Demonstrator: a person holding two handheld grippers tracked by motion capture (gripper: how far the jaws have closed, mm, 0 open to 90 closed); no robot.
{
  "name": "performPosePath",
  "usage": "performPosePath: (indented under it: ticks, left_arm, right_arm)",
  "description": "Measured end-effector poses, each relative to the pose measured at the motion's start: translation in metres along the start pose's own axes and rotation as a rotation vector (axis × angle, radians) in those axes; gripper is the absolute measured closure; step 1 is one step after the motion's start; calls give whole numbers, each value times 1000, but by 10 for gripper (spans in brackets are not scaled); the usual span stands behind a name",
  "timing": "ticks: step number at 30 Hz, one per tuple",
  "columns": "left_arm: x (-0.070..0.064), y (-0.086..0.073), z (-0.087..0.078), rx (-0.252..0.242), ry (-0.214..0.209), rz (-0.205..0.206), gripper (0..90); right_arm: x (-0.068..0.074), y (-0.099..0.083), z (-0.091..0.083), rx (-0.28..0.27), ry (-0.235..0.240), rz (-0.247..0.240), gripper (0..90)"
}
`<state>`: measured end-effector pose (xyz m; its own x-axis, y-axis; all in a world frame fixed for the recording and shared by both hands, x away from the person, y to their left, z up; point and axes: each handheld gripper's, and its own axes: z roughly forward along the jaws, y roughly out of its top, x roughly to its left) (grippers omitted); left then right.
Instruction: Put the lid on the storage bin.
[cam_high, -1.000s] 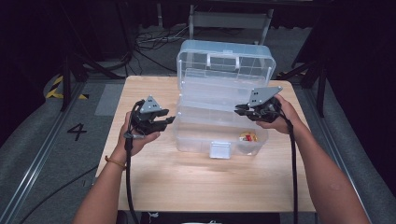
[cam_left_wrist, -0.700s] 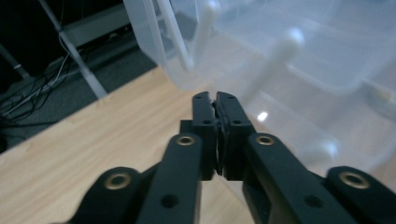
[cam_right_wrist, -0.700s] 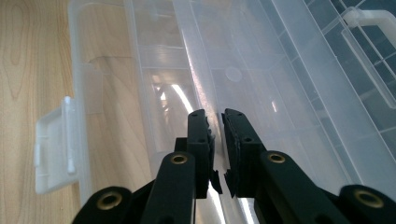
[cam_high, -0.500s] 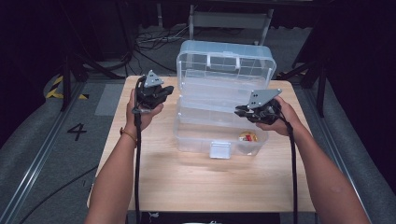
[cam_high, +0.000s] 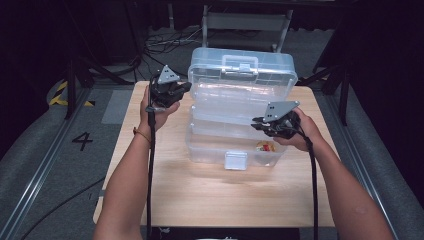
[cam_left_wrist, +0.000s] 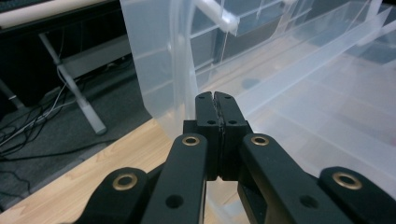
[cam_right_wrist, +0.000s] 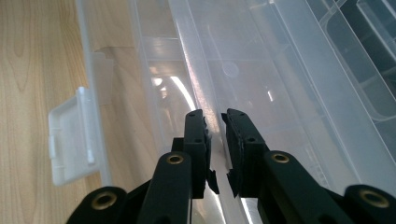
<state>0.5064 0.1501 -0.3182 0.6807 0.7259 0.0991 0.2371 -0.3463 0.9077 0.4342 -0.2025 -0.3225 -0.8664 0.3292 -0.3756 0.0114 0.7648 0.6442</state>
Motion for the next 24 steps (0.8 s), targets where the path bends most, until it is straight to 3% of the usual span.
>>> performPosePath:
  ticks: [5,13,24]
  left_arm:
    - [-3,6,-7,-11,2,17,900]
    - [-13,13,-12,-7,-14,65,900]
    - [-21,5,-19,-8,-20,91,900]
  right_arm:
    - [2,-2,0,2,11,10,795]
    - [10,-8,-3,4,-12,27,783]
    - [15,-22,-16,-37,-44,83,795]
